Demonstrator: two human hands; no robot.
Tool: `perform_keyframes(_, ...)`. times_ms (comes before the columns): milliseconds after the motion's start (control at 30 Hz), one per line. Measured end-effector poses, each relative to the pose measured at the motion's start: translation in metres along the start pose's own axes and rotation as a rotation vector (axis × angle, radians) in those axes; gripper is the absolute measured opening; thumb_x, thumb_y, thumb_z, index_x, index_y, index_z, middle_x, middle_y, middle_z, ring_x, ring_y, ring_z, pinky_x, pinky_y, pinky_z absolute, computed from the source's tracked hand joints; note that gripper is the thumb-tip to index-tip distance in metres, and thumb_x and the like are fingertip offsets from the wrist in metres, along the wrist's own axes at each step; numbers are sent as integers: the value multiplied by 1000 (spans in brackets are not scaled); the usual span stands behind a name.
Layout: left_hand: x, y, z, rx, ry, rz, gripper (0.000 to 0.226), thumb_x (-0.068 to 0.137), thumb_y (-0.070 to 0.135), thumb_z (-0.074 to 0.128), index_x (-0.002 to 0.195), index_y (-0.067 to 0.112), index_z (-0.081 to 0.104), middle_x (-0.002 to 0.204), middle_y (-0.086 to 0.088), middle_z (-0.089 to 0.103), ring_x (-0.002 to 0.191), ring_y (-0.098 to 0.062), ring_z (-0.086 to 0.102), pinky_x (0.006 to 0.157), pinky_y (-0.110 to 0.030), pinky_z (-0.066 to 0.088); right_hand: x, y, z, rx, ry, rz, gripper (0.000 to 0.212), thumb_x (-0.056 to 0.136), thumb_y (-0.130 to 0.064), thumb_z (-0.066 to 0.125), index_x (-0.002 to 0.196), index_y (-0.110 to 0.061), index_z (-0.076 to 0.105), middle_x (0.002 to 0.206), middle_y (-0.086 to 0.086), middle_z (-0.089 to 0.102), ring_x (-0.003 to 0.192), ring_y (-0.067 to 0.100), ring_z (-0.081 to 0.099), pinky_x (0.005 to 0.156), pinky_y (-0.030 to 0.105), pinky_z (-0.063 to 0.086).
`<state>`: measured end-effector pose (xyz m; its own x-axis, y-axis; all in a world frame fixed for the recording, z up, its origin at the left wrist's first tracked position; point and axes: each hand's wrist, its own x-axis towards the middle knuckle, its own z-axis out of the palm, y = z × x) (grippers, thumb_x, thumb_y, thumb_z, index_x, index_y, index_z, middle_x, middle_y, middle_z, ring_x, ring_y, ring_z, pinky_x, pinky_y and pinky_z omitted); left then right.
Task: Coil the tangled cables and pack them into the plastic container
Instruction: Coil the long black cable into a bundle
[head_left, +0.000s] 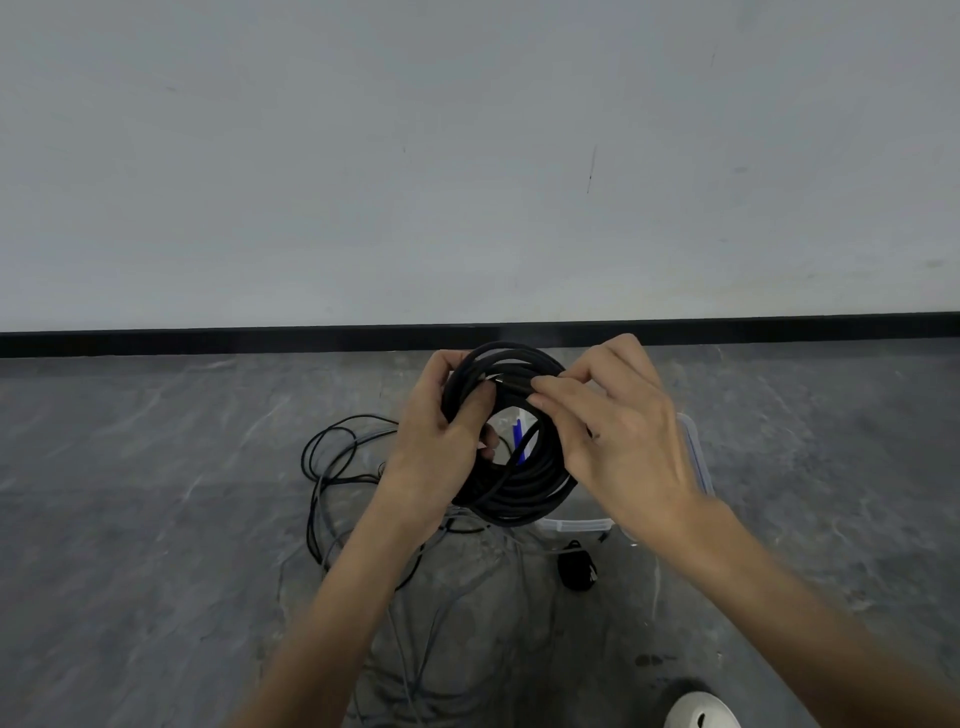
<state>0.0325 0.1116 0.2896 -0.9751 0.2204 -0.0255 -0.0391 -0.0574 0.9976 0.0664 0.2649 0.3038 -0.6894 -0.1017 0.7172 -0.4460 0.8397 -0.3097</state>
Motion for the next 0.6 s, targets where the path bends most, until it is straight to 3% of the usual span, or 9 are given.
perform_keyframes(133,-1,-1,5,-10,43,-32,11,98,12,53,106,20,51,83,6,63,51,-11,52,53,-22,49,1,0,0,5,-1,15,2,81,2,73,81,2,74,68,11,58,70,28,52,48,38,46)
perform_keyframes(267,-1,-3,5,35,53,-88,11,98,19,54,108,20,54,75,6,65,53,-8,54,54,-23,49,1,1,-1,-10,-46,16,3,82,2,72,80,2,74,67,11,57,69,28,51,45,39,45)
perform_keyframes(600,-3,-2,7,51,-8,-33,17,98,6,51,104,22,53,77,3,64,52,-13,52,53,-25,48,-2,1,2,-80,-81,3,11,83,-1,69,73,4,70,65,11,54,67,27,48,48,39,44)
